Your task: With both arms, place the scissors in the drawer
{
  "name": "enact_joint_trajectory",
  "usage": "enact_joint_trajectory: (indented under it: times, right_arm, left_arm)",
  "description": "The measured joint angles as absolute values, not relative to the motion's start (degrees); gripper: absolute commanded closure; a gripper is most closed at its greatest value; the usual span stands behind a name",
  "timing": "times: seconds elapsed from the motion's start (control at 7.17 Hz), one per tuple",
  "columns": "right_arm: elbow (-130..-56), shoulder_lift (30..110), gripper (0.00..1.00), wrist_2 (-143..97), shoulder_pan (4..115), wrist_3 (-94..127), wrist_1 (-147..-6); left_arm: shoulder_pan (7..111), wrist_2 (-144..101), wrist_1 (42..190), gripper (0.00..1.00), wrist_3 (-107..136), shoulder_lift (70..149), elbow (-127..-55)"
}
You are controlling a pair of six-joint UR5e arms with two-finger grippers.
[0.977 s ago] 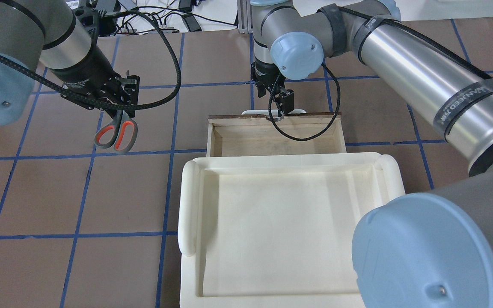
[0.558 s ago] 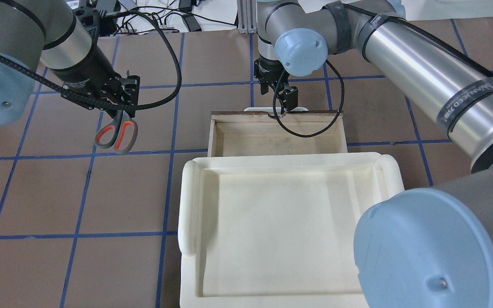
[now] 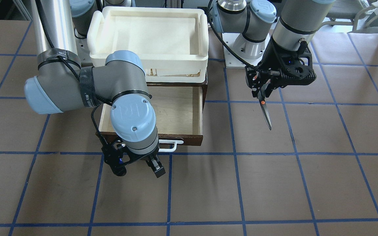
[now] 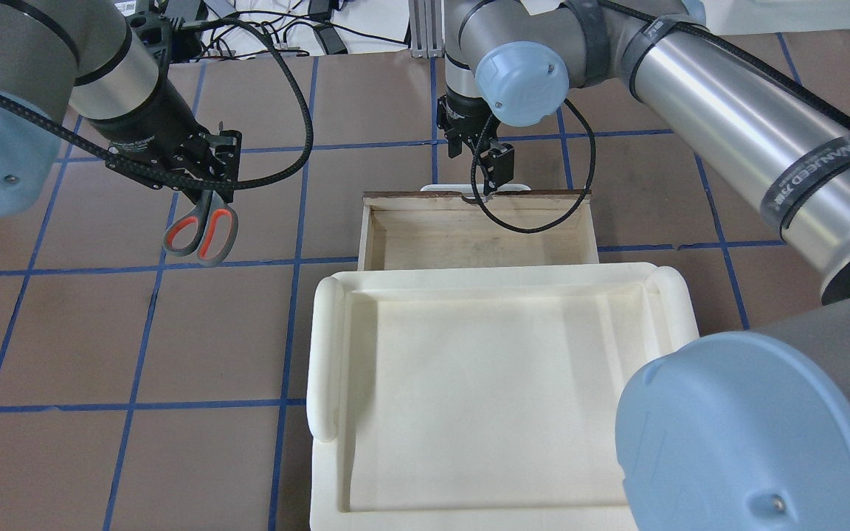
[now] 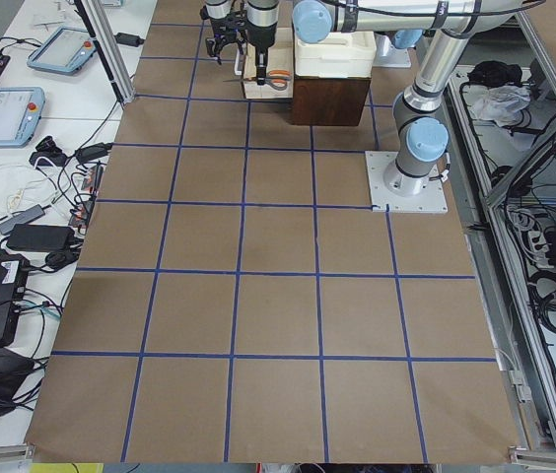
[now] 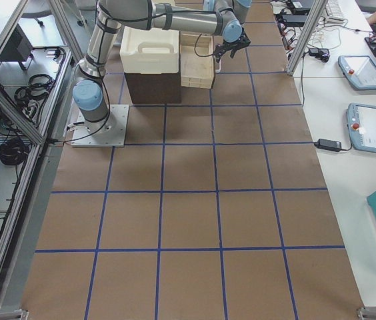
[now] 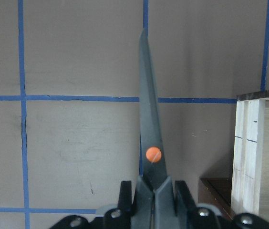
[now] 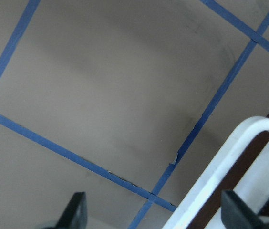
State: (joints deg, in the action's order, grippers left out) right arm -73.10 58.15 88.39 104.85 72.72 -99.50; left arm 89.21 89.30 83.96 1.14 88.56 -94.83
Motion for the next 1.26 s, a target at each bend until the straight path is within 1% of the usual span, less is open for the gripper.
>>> enact_joint_trajectory:
  times: [0.28,0.56,0.98,1.26]
  right_arm:
    - [-73.06,61.14,0.00,88.69,104.68,69.27,-99.12]
    - [-73.23,65.51,0.00,89.31,102.48,57.11,-97.78]
    - [-75.02,73.08,0.00,90.51,100.50,34.89,-95.96]
    - [-76.80,76.62,0.00,90.76,99.93,19.96,-95.01]
  left_arm:
    - [89.21,89.23,84.01,0.97,0.98,88.53,-94.83]
    - [89.77,88.77,84.02,0.97,-4.84,88.96,-95.00]
    - [95.49,89.85,85.20,0.97,-29.00,89.84,-94.97]
    - [99.90,92.15,85.77,0.98,-51.43,90.71,-94.84]
